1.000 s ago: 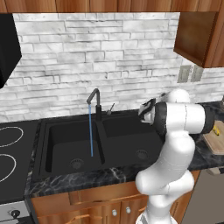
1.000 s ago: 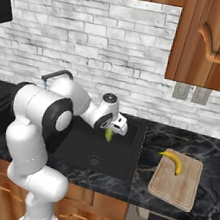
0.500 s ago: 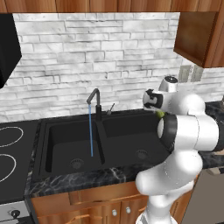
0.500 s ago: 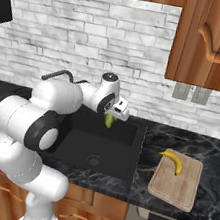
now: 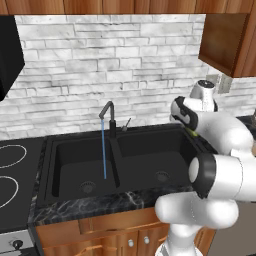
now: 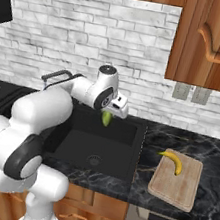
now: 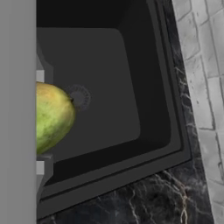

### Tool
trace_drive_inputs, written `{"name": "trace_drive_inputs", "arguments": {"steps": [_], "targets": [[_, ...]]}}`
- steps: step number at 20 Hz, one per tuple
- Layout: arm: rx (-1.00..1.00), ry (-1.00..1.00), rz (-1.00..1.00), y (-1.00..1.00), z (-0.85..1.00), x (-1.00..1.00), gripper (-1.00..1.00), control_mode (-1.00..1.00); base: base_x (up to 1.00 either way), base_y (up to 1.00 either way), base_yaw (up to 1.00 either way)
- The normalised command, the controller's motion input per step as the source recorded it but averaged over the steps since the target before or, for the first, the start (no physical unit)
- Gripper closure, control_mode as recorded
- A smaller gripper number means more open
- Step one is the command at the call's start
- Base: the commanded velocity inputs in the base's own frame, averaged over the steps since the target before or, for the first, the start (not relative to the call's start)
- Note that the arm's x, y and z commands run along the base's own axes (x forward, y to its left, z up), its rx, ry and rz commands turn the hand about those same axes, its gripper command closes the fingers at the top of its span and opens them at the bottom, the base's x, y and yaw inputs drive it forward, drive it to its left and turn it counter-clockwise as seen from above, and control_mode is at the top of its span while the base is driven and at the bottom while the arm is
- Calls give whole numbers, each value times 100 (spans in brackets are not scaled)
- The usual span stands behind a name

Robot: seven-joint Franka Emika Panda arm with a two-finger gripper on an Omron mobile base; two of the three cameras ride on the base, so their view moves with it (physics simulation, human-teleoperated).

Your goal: Pick the mango, banana from the sink and place them on the cutting board to airdry. Then turn off the sink faucet.

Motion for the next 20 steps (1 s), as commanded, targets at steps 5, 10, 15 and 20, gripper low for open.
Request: {"name": "trace_drive_inputs", "arguments": {"steps": [5, 10, 15, 20], "targets": [[0, 0, 0, 10, 76, -52, 100, -100, 0, 0, 0], [0, -3, 0, 17, 62, -63, 100, -100, 0, 0, 0], [0, -11, 0, 19, 31, -78, 100, -100, 0, 0, 0], [0, -17, -1, 8, 2, -80, 100, -100, 0, 0, 0]]}}
